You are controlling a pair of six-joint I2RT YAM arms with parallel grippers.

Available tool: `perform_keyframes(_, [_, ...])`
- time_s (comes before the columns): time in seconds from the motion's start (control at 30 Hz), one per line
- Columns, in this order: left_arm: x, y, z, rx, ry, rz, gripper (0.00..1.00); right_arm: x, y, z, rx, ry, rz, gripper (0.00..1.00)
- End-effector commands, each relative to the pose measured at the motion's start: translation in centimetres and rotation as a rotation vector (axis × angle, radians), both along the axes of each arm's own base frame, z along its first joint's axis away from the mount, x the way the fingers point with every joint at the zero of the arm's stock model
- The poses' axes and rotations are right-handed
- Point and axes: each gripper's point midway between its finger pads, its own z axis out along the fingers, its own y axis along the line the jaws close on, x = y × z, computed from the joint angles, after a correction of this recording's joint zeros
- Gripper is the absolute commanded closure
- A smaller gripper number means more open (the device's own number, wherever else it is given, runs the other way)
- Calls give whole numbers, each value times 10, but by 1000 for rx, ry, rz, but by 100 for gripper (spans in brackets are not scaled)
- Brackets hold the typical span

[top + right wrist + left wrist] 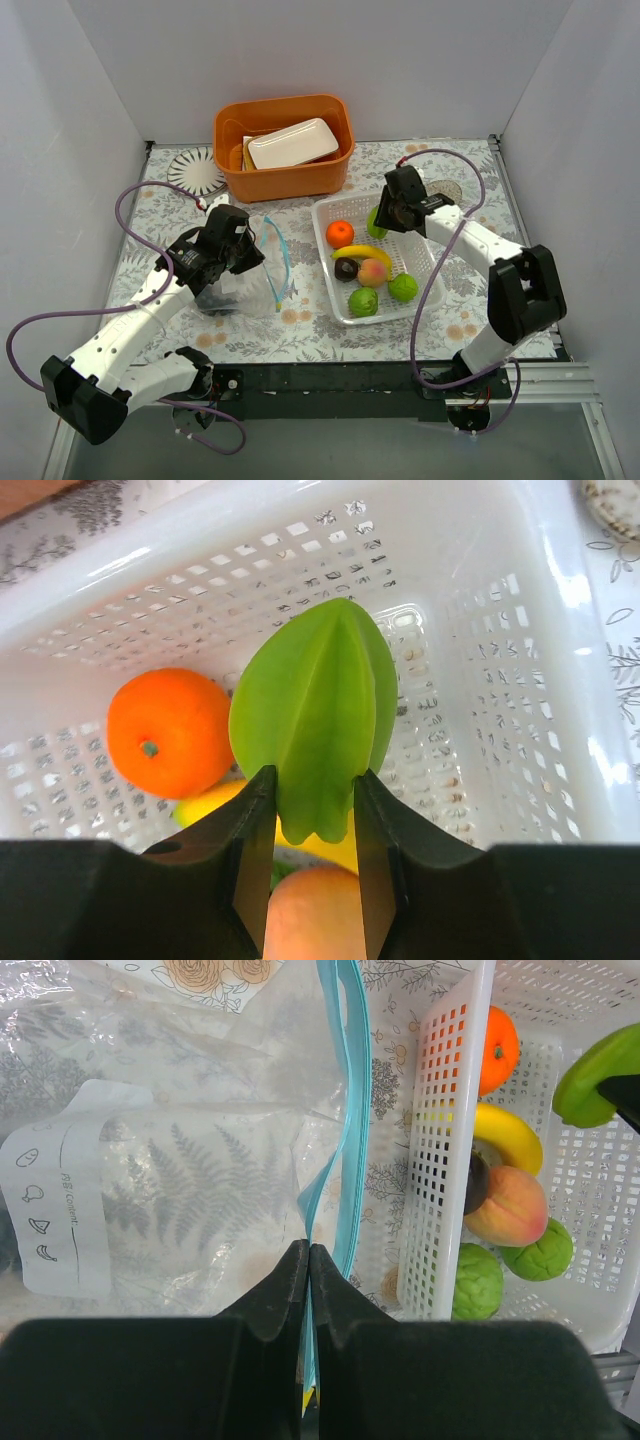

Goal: Place the food in the zip-top bag and seal the zipper
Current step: Pick up the fake fruit from the bin, then place the fake fruit in the zipper food storage bag.

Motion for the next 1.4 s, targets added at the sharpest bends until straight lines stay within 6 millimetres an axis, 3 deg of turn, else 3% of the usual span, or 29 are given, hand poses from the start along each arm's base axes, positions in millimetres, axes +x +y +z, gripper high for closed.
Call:
perform_keyframes(0.0, [-4,1,7,-19,-14,-4,100,-13,-1,53,48,-114,47,78])
perform_keyframes(0.13, [-4,-1,7,-31,-16,-10,100,-28,18,79,179,-178,140,78])
perform_keyframes(0.23, [-2,-3,6,-30,-13,-12,100,-44,44,95,277,-171,259,78])
perform_keyframes(0.37, [-1,-6,6,-38,-14,-24,100,-70,87,117,391,-165,432,77])
perform_keyframes(0.53, [-1,-8,4,-35,-2,-36,100,-103,139,127,467,-145,586,77])
perform_keyframes(0.8, [-3,-6,8,-40,-8,-31,100,-132,196,123,546,-92,733,77])
perform_keyframes(1.07, [-9,2,14,-34,-21,-5,100,-144,238,127,609,-62,830,77])
perform_keyframes(1.23, [-11,7,14,-22,-18,10,100,-155,254,107,599,4,864,76])
perform_keyframes(1.37, [-10,10,23,-24,-38,25,100,-156,257,79,531,83,833,74])
